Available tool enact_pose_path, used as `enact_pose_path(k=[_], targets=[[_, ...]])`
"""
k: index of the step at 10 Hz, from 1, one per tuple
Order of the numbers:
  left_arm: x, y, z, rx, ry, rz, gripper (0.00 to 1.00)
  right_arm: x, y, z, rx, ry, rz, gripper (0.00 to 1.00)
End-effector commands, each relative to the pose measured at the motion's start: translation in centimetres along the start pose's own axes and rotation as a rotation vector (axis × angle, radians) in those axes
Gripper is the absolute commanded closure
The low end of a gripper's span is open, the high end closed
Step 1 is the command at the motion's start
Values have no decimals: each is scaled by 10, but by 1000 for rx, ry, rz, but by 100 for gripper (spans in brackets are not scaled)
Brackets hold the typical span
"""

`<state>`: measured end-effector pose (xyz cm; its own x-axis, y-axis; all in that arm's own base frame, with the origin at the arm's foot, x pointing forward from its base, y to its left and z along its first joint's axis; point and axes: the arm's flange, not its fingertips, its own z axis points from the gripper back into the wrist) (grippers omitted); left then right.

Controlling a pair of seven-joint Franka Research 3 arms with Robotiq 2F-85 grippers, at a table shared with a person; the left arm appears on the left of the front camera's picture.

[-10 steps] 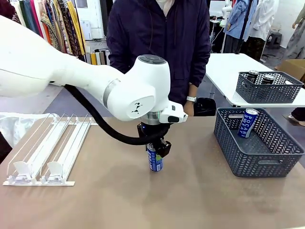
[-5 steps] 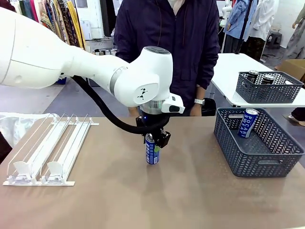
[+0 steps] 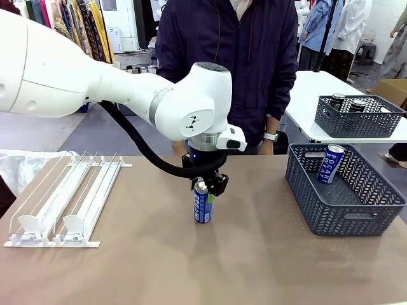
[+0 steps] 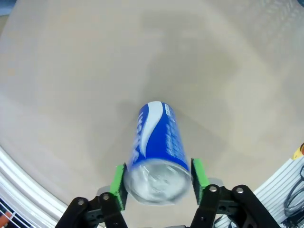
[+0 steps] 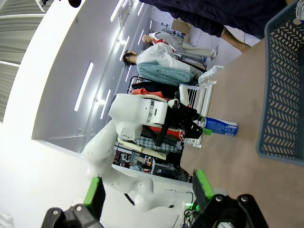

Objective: Retrieve and store the cans from the dispenser.
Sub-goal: Pick up one can from the Automatic Can Dispenser and place it in the middle of the table.

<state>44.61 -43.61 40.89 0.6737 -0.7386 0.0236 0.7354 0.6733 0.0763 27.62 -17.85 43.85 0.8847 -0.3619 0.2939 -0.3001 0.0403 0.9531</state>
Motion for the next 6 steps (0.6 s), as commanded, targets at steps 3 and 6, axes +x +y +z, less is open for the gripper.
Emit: enact_pose_path(k=[3, 6], targets=[[-12, 11, 36, -15, -46, 11, 0, 0, 2, 1, 6, 6, 8, 0], [-81, 59, 131, -102, -82, 85, 0, 0, 2, 1, 6, 6, 8, 0]])
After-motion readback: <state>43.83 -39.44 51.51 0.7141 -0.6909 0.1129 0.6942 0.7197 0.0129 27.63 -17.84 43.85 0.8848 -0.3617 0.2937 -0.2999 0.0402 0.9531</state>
